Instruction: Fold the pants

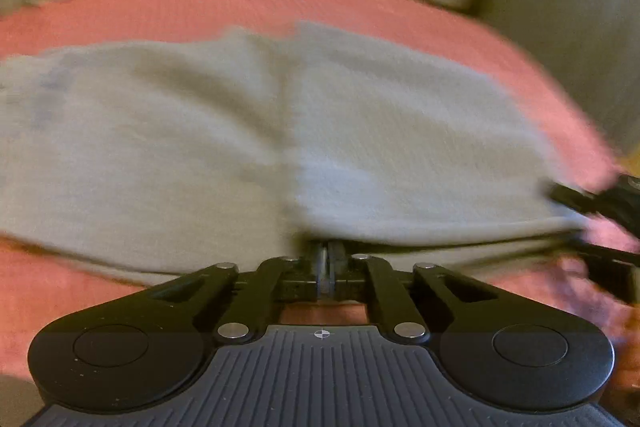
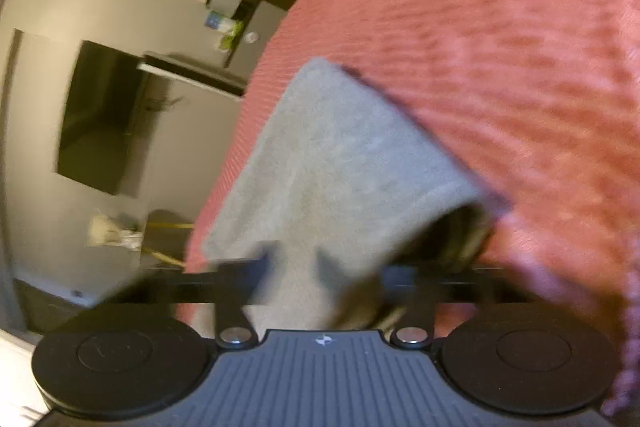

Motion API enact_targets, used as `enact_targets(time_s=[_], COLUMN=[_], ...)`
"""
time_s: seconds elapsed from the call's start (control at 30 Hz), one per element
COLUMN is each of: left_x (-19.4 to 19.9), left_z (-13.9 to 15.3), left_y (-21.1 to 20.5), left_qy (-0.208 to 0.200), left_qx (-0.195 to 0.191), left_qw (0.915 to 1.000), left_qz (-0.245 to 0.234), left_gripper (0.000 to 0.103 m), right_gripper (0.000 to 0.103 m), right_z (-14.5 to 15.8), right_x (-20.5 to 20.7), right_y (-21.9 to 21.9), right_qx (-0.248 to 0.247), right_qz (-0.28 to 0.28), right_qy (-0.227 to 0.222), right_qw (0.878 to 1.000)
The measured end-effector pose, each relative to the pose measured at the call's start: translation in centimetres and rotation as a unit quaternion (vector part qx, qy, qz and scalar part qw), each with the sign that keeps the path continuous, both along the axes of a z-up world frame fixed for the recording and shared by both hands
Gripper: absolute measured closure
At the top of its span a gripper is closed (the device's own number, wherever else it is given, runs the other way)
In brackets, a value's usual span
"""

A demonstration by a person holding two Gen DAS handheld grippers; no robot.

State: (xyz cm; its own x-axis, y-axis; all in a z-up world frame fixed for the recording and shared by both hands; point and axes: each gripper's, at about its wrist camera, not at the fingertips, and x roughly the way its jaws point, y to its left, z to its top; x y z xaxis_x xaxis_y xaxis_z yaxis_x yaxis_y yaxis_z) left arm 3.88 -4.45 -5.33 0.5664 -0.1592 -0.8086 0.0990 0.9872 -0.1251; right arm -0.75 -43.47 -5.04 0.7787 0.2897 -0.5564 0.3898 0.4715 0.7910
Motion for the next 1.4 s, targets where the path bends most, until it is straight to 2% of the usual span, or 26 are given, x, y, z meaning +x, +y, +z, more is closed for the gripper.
enact_targets(time_s=[0.03,0.07,0.1,0.13,0.17,0.2,0.27,0.3,0.37,0.43,0.5,0.53,0.6,0.63,0.67,0.73,0.8,0.83,0.87,0.93,1.0,1.1,1.17,1.23,1.3,1.4], left_x=[0.2,0.5,0.6,0.5,0.1,-0.3,-1.2,-1.4,-1.4,-0.8,0.3,0.9,2.0,2.0,1.7,1.6,1.6,1.5,1.4,1.3,1.1,1.4,1.9,1.9,2.1,1.9], left_z=[-0.3,-0.6,-0.5,0.0,0.9,1.8,3.7,4.4,5.6,5.5,4.1,2.9,-0.5,-1.6,-1.6,-0.7,-0.8,-1.2,-1.3,-1.1,-1.0,-0.5,-0.4,-0.1,0.2,1.0], left_y=[0.5,1.2,2.0,2.5,2.6,2.3,1.0,0.4,-0.9,-2.4,-3.9,-4.5,-4.9,-4.4,-3.6,-2.7,-2.1,-1.9,-1.8,-2.0,-1.9,-1.3,-0.6,0.1,0.7,1.9], left_qy=[0.011,0.029,0.041,0.033,0.013,-0.009,-0.068,-0.088,-0.117,-0.124,-0.109,-0.085,-0.008,0.008,-0.001,0.002,0.008,0.013,0.013,0.011,0.010,0.015,0.020,0.023,0.023,0.019], left_qx=[0.023,0.010,-0.031,-0.063,-0.065,-0.050,-0.004,0.004,-0.014,-0.033,-0.026,-0.009,0.048,0.066,0.045,0.037,0.032,0.030,0.029,0.034,0.040,0.022,0.009,0.002,-0.009,-0.019], left_qw=[0.9993,0.9985,0.9972,0.9959,0.9961,0.9972,0.9970,0.9959,0.9931,0.9912,0.9924,0.9946,0.9972,0.9968,0.9982,0.9991,0.9994,0.9995,0.9995,0.9993,0.9992,0.9995,0.9994,0.9989,0.9985,0.9977], left_qz=[0.029,0.045,0.053,0.057,0.059,0.056,0.036,0.023,-0.008,-0.031,-0.052,-0.058,-0.056,-0.045,-0.040,-0.022,-0.004,0.002,0.003,0.003,0.004,0.015,0.028,0.040,0.049,0.063], left_gripper=[0.100,0.100,0.100,0.098,0.091,0.087,0.068,0.064,0.047,0.038,0.038,0.046,0.066,0.069,0.069,0.066,0.055,0.053,0.052,0.051,0.047,0.044,0.044,0.044,0.044,0.041], right_gripper=[0.070,0.071,0.071,0.068,0.057,0.053,0.049,0.049,0.049,0.047,0.047,0.049,0.062,0.083,0.100,0.101,0.095,0.079,0.054,0.031,0.031,0.028,0.010,0.005,0.003,0.000], right_z=[-0.1,-0.2,-0.5,-0.4,0.1,0.9,3.0,4.1,6.1,7.0,6.4,5.5,3.1,1.9,1.2,1.1,2.6,3.8,4.6,5.8,5.3,1.7,1.7,1.5,0.9,1.0], right_x=[-0.2,-0.3,-0.6,-0.9,-1.3,-1.7,-2.4,-2.6,-2.6,-1.5,0.3,1.2,2.3,2.6,2.5,2.2,2.0,2.0,2.1,2.9,4.2,6.3,6.4,6.7,6.2,7.1], right_y=[-0.2,-0.4,-0.8,-1.1,-1.2,-1.2,-1.0,-0.7,0.0,0.9,2.0,2.4,2.8,2.6,2.1,0.4,-0.2,0.0,0.5,2.0,3.4,5.2,7.1,8.5,9.1,8.9], right_qx=[-0.018,-0.023,-0.010,0.005,0.004,-0.012,-0.068,-0.099,-0.138,-0.149,-0.146,-0.136,-0.129,-0.133,-0.128,-0.092,-0.106,-0.130,-0.150,-0.208,-0.264,-0.344,-0.394,-0.420,-0.441,-0.448], right_qz=[-0.013,-0.019,-0.027,-0.039,-0.048,-0.057,-0.075,-0.077,-0.072,-0.040,0.010,0.034,0.070,0.075,0.069,0.043,0.020,0.016,0.018,0.037,0.057,0.107,0.132,0.153,0.154,0.143], right_qy=[0.027,0.046,0.056,0.059,0.059,0.058,0.059,0.053,0.021,-0.010,-0.018,-0.014,0.013,0.042,0.053,0.060,0.040,0.015,-0.003,-0.028,-0.021,0.048,0.038,0.040,0.039,0.045], right_qw=[0.999,0.999,0.998,0.997,0.997,0.997,0.993,0.991,0.988,0.988,0.989,0.990,0.989,0.987,0.988,0.993,0.993,0.991,0.988,0.977,0.963,0.932,0.909,0.894,0.883,0.881])
